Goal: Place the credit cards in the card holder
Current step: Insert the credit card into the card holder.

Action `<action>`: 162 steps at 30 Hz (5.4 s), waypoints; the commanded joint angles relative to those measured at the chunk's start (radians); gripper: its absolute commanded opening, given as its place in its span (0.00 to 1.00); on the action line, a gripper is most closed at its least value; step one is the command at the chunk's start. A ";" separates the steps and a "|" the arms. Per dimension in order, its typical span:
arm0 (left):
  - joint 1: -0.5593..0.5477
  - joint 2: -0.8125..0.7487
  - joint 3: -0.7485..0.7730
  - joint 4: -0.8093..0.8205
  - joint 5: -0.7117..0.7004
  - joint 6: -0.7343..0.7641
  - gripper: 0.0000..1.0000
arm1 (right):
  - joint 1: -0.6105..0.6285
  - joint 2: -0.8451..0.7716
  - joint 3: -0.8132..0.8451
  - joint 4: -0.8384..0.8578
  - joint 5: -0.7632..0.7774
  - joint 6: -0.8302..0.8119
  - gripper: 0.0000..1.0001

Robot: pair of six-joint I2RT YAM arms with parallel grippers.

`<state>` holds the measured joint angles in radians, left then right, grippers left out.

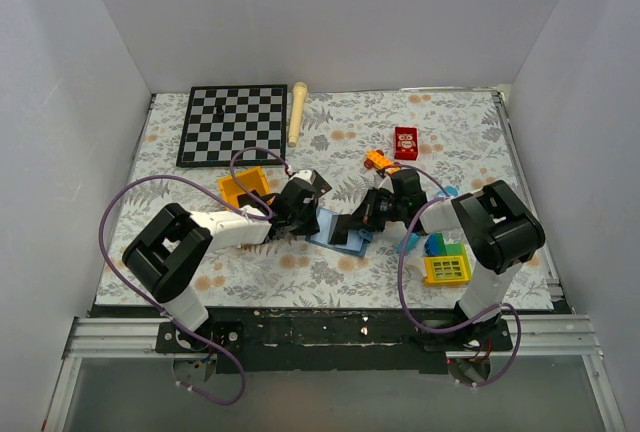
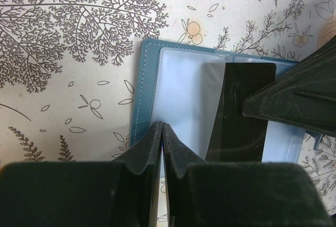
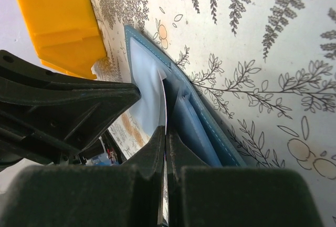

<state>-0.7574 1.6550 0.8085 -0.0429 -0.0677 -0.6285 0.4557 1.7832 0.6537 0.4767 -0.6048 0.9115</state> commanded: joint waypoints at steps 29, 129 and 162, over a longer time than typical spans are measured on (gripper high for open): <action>-0.002 -0.006 -0.042 -0.028 0.029 -0.017 0.03 | 0.133 -0.178 -0.085 0.012 0.275 -0.045 0.56; 0.046 -0.009 0.070 -0.175 0.002 -0.030 0.18 | 0.176 -0.085 0.242 -0.463 0.295 -0.249 0.01; -0.126 -0.162 0.041 -0.379 -0.110 -0.191 0.18 | 0.161 -0.355 0.233 -0.768 0.533 -0.367 0.28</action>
<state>-0.8803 1.6260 0.8684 -0.3164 -0.1116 -0.7902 0.6254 1.4593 0.8520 -0.2379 -0.1314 0.5812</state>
